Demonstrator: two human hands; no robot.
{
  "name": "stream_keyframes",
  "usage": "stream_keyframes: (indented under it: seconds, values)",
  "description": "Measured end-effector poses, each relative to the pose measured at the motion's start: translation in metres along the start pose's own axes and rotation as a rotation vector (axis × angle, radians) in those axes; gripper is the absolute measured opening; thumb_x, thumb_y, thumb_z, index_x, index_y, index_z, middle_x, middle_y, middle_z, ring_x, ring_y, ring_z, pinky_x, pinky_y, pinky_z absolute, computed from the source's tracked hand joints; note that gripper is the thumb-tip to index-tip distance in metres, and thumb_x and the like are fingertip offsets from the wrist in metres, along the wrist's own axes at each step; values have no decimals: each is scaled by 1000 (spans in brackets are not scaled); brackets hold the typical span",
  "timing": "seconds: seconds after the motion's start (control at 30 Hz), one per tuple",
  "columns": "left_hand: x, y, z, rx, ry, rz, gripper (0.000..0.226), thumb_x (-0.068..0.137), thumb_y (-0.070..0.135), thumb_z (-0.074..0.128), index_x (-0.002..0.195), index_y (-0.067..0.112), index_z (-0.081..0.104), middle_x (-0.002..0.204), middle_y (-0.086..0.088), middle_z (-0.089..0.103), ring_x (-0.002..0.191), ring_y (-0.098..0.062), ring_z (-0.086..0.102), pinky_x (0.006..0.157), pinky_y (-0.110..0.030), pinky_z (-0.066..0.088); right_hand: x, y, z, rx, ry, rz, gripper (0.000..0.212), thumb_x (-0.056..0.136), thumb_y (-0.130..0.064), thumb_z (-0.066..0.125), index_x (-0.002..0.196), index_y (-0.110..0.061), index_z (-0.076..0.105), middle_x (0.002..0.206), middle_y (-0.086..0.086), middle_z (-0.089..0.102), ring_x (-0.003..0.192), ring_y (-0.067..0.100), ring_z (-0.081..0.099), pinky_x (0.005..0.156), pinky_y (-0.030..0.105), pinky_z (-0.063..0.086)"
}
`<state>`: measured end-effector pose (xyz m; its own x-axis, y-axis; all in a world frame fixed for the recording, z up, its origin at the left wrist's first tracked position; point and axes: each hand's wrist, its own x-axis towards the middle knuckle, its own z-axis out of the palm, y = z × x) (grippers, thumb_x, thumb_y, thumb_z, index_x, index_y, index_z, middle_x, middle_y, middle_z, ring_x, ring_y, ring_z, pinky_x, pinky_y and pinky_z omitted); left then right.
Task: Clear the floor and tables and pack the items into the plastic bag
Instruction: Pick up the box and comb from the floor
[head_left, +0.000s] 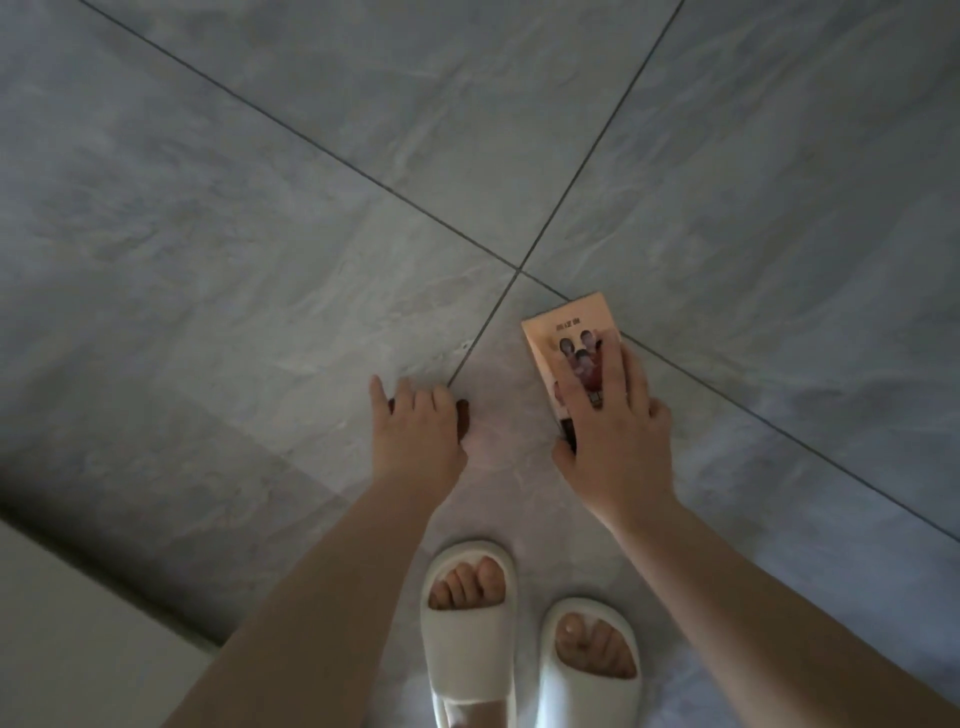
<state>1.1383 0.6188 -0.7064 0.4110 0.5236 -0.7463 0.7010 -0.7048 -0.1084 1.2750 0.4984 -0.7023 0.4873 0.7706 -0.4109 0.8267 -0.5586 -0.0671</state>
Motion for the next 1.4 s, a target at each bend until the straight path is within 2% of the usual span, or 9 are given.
stream_keyframes:
  seconds: [0.1, 0.17, 0.23, 0.4, 0.6, 0.77, 1.07, 1.23, 1.4]
  values:
    - [-28, 7, -26, -57, -56, -5, 51, 89, 46, 43, 127, 13, 40, 126, -8, 51, 121, -29, 48, 116, -53, 21, -7, 1, -31, 3, -29, 7, 79, 57, -38, 75, 131, -24, 51, 141, 22, 45, 124, 40, 49, 75, 47, 50]
    - [-50, 10, -46, -85, -67, 9, 48, 91, 47, 38, 126, 14, 41, 124, -8, 51, 113, -28, 53, 102, -44, 38, -17, 1, -58, 5, -55, 2, 72, 58, -44, 73, 125, -24, 57, 137, 20, 51, 123, 38, 52, 77, 47, 50]
    - [-74, 12, -68, -124, -90, 18, 44, 94, 47, 34, 123, 15, 44, 121, -7, 52, 110, -27, 56, 89, -37, 44, -29, 2, -87, 14, -57, -21, 68, 58, -48, 71, 121, -25, 59, 133, 17, 56, 121, 35, 54, 77, 47, 51]
    - [-143, 14, -134, -256, -101, 7, 44, 96, 51, 29, 113, 16, 50, 111, -4, 61, 102, -26, 64, 80, -33, 49, -64, -4, -170, 75, -106, -99, 60, 70, -44, 59, 126, -24, 53, 138, 7, 52, 130, 29, 46, 87, 46, 48]
    - [-241, 1, -212, -390, 0, -46, 44, 97, 55, 29, 111, 16, 44, 106, -3, 66, 99, -26, 66, 79, -33, 50, -120, -21, -272, 142, -46, -113, 52, 64, -41, 62, 113, -22, 58, 124, 1, 60, 121, 27, 53, 77, 43, 49]
    - [-326, -15, -250, -518, 36, -108, 41, 96, 55, 34, 108, 18, 48, 106, -3, 65, 100, -27, 64, 80, -33, 48, -182, -39, -331, 190, 18, -91, 52, 63, -40, 63, 111, -22, 61, 121, 1, 62, 120, 27, 54, 78, 43, 49]
    - [-423, -30, -208, -427, 61, 11, 43, 96, 52, 37, 112, 17, 56, 118, -2, 58, 109, -21, 60, 90, -34, 50, -297, -60, -338, 233, 129, 75, 50, 50, -46, 62, 98, -29, 67, 104, -4, 70, 99, 22, 67, 61, 38, 56]
    - [-474, -49, -173, -372, 101, 108, 34, 96, 45, 42, 114, 18, 55, 118, -2, 59, 112, -22, 58, 89, -32, 46, -365, -76, -326, 246, 102, 183, 57, 66, -46, 56, 119, -25, 59, 125, 0, 62, 116, 25, 57, 79, 42, 52]
    - [-521, -57, -147, -374, 109, 201, 26, 96, 36, 48, 115, 18, 53, 114, -2, 63, 108, -21, 60, 85, -32, 47, -454, -88, -330, 371, 116, 317, 56, 75, -45, 51, 129, -30, 49, 141, -4, 48, 129, 21, 45, 91, 41, 46]
